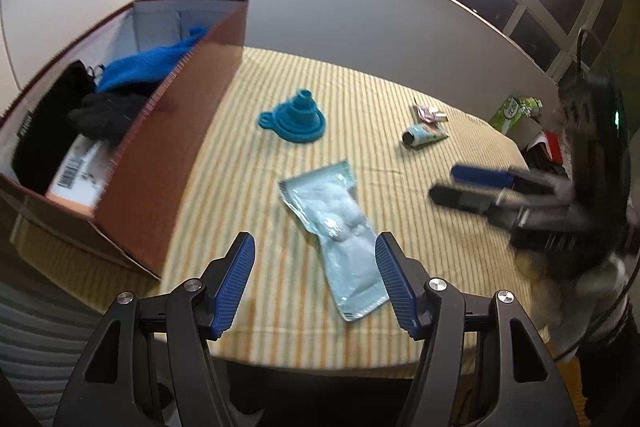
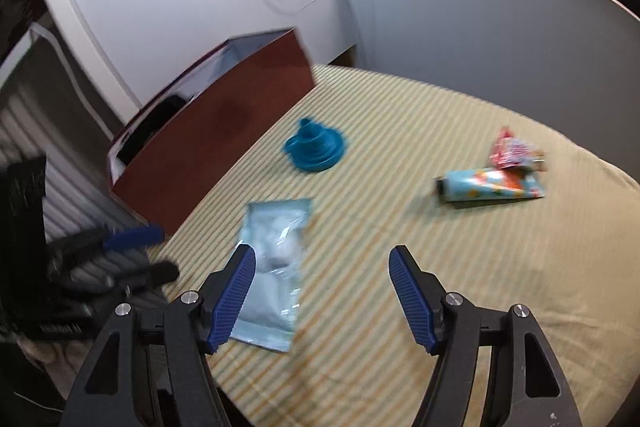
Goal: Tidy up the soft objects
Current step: 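Move the right tool to the cotton ball packet and close on it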
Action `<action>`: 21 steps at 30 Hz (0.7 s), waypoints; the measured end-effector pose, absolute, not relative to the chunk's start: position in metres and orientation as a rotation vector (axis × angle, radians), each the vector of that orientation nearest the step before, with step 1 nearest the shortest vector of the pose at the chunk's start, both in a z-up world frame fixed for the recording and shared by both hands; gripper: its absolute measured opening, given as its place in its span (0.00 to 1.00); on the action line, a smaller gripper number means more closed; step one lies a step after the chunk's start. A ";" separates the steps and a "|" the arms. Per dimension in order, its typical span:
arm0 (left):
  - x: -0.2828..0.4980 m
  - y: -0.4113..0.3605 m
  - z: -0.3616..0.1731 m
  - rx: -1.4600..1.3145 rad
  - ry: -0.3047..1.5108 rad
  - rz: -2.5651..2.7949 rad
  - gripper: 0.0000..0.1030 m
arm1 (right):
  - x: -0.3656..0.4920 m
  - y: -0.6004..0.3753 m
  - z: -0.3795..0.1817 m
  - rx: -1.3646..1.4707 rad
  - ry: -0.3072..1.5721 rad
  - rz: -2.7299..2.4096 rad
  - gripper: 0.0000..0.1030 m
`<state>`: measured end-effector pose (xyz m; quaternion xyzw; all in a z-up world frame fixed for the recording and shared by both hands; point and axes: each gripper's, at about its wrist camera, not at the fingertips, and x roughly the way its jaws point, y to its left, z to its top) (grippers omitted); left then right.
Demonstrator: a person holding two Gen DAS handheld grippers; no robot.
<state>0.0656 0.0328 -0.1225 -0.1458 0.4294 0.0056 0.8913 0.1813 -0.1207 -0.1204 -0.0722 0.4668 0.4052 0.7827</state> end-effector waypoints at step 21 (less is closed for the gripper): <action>0.037 0.100 -0.084 -0.386 0.741 0.095 0.60 | 0.119 -0.017 -0.172 -0.645 0.930 0.712 0.73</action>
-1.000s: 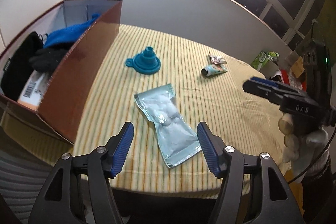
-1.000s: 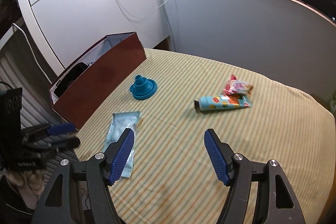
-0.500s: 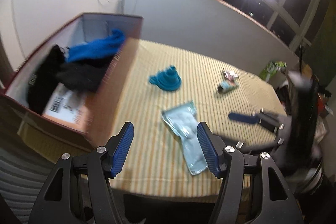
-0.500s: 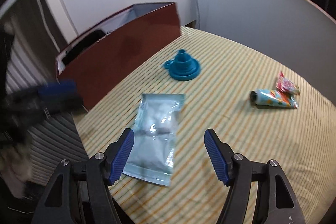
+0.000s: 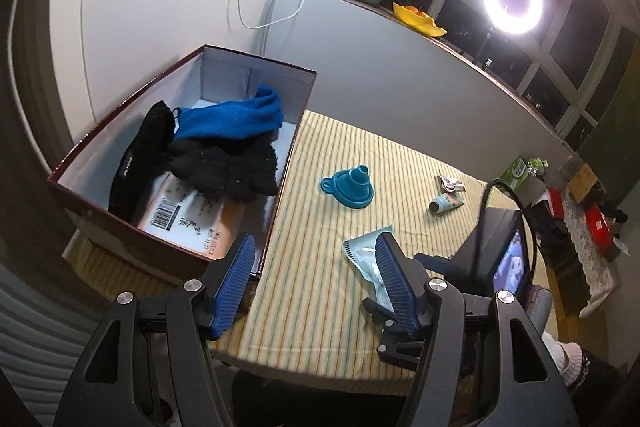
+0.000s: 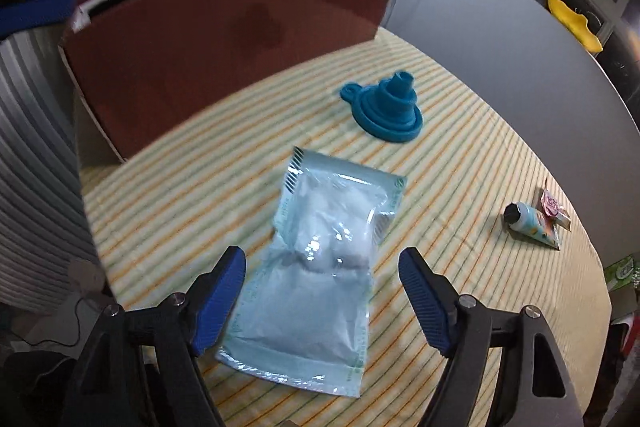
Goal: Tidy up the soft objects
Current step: 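Move the right tool to the cotton ball packet and close on it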
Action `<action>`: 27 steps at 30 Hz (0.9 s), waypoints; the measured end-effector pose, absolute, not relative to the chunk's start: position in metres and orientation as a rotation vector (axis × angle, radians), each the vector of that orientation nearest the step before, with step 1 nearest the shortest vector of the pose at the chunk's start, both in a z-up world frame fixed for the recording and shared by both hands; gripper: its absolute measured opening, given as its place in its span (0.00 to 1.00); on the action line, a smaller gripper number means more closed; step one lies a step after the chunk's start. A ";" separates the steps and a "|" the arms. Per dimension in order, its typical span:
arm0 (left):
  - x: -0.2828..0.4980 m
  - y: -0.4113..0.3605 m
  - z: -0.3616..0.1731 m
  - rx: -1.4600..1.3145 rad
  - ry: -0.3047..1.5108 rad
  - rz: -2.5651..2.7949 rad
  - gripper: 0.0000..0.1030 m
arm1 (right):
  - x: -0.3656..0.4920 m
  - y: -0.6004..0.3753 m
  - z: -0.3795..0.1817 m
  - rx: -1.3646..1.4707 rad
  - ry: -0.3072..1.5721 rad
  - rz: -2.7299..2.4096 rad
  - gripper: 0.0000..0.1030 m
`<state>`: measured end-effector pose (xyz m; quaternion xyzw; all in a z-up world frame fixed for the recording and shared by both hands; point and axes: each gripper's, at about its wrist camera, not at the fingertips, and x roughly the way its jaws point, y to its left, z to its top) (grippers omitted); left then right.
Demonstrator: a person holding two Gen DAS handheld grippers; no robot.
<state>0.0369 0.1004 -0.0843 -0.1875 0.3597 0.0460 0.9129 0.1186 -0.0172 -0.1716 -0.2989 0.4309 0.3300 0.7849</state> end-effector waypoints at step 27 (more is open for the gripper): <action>0.070 0.069 -0.106 -0.295 0.829 0.011 0.60 | 0.188 -0.049 -0.175 -0.422 1.041 0.735 0.66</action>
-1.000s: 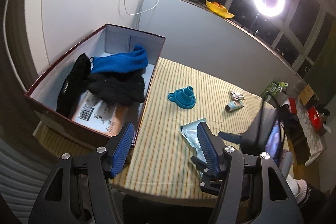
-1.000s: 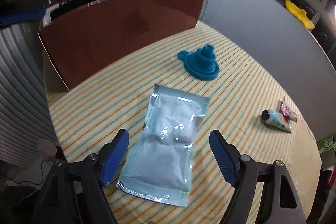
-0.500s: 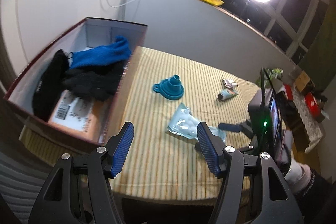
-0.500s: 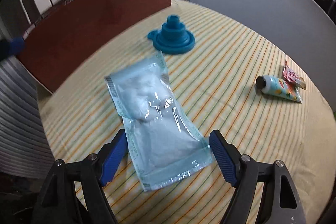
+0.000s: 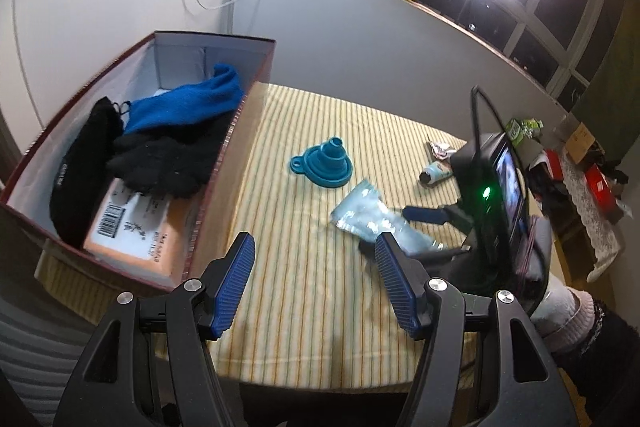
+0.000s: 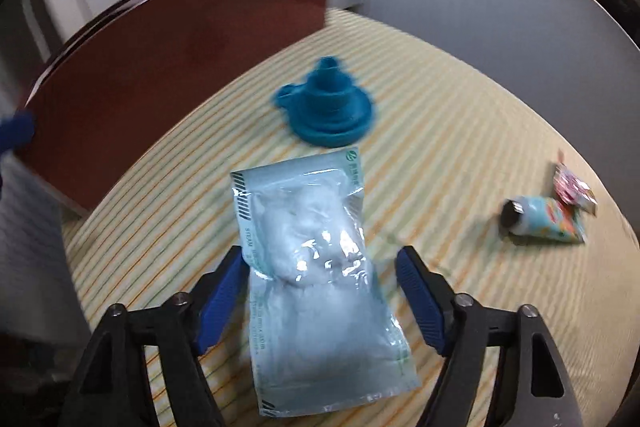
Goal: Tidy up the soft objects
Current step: 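Move the right tool to the cotton ball packet and close on it, then close the left tool on the teal funnel while the right tool lifts the cotton packet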
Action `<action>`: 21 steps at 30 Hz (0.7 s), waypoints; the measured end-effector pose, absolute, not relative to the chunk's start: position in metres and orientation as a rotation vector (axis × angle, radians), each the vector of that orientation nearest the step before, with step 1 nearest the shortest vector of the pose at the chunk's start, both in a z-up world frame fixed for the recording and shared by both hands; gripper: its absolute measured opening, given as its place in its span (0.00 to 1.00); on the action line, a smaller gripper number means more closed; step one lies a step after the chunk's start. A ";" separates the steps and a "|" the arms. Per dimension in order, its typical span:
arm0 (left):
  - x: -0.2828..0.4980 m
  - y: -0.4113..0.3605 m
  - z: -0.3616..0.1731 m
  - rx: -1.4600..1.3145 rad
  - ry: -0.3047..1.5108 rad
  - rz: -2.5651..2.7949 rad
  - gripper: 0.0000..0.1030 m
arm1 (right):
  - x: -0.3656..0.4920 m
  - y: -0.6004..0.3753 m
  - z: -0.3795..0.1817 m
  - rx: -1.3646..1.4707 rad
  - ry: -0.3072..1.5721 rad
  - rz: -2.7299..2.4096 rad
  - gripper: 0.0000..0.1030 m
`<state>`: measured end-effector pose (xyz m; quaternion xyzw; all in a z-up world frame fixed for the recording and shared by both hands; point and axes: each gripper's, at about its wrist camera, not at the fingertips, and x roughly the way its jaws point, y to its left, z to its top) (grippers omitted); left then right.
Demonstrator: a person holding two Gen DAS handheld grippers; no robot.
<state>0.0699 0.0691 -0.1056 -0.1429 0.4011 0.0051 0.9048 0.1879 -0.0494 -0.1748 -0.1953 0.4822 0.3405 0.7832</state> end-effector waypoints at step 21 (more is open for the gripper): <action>0.180 0.015 -0.138 -0.150 0.842 -0.015 0.60 | 0.203 -0.119 -0.168 -0.355 1.063 0.661 0.56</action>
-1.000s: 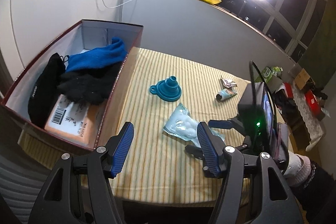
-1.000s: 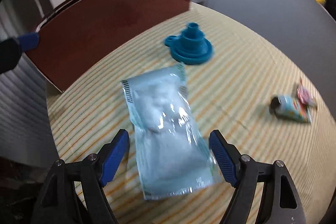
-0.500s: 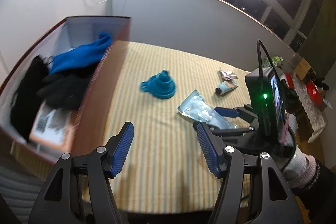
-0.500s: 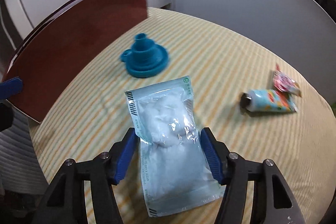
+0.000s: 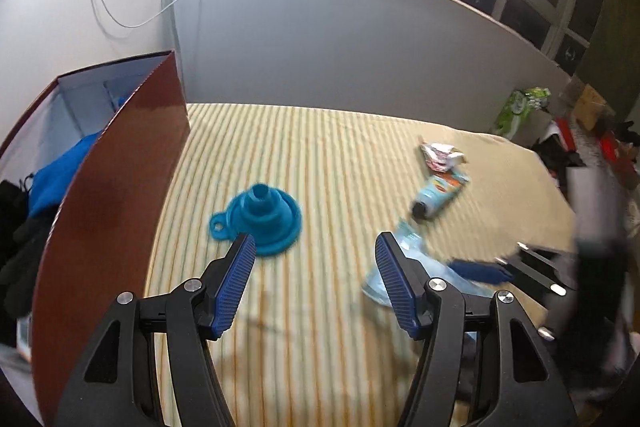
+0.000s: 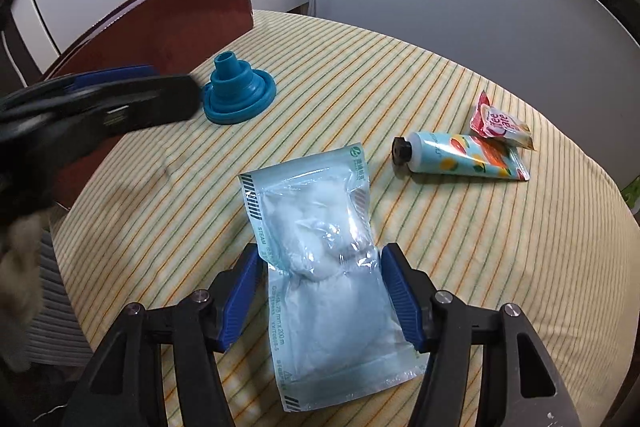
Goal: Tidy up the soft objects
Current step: 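Close the left tool on the teal funnel while the right tool lifts the cotton packet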
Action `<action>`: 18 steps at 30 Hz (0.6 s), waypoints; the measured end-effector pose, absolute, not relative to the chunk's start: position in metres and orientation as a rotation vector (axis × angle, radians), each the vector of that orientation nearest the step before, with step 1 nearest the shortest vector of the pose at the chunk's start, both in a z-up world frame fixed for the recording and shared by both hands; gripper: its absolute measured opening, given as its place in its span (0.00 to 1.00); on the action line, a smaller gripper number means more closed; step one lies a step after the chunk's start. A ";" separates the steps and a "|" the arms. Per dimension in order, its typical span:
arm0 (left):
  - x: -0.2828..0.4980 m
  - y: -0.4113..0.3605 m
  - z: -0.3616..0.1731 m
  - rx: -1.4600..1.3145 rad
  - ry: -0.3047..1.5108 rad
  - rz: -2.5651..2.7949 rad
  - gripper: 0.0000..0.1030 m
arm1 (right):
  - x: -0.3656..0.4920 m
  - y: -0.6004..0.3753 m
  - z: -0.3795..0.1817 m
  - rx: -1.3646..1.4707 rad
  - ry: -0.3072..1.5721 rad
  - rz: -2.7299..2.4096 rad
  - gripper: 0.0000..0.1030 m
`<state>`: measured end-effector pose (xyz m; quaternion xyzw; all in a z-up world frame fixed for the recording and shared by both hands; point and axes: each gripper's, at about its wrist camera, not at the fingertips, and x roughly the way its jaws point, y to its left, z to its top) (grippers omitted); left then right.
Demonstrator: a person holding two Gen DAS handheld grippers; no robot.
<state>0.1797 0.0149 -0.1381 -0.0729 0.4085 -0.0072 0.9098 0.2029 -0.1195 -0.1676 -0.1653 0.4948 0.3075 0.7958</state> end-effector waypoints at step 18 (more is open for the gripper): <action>0.228 0.033 -0.183 -0.122 0.870 0.102 0.41 | 0.203 -0.130 -0.165 -0.335 1.077 0.686 0.56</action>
